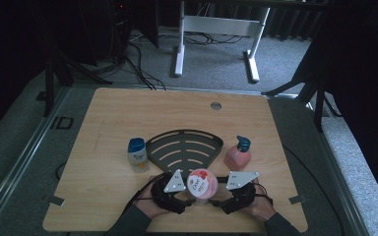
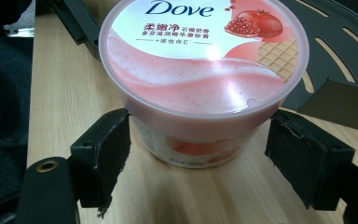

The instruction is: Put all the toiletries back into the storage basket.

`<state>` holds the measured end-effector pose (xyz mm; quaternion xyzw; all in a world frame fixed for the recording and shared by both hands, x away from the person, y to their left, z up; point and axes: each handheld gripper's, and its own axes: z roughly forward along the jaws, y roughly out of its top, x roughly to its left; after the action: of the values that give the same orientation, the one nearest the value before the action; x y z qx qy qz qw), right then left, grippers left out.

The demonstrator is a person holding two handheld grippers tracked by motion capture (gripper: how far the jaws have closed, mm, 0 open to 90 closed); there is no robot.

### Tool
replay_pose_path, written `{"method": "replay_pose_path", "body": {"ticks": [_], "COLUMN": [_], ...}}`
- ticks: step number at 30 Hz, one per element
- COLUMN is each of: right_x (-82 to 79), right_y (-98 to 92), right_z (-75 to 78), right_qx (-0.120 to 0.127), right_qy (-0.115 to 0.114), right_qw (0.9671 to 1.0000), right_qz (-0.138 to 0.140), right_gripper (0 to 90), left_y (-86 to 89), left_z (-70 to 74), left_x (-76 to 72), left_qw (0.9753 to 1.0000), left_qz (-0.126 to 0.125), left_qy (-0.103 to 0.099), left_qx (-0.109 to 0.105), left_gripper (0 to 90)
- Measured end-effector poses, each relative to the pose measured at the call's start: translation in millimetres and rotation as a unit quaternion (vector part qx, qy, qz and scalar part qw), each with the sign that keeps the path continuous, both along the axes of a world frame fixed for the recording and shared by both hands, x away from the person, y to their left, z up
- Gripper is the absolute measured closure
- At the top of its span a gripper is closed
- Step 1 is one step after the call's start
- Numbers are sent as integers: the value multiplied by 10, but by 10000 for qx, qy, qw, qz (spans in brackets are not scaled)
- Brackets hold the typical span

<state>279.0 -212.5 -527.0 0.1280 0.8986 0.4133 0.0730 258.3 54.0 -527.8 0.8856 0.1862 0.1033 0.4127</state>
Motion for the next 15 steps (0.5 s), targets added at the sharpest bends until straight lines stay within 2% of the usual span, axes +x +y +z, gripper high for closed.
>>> {"method": "replay_pose_path", "body": {"ticks": [15], "right_x": [151], "right_y": [160], "right_z": [34], "right_qx": [-60], "right_qy": [-60], "right_qw": [9999], "right_qz": [107], "right_gripper": [213], "left_y": [128], "left_z": [29], "left_x": [84], "left_qw": [9998], "left_qz": [183], "left_qy": [2], "left_qx": [51], "left_gripper": [271]}}
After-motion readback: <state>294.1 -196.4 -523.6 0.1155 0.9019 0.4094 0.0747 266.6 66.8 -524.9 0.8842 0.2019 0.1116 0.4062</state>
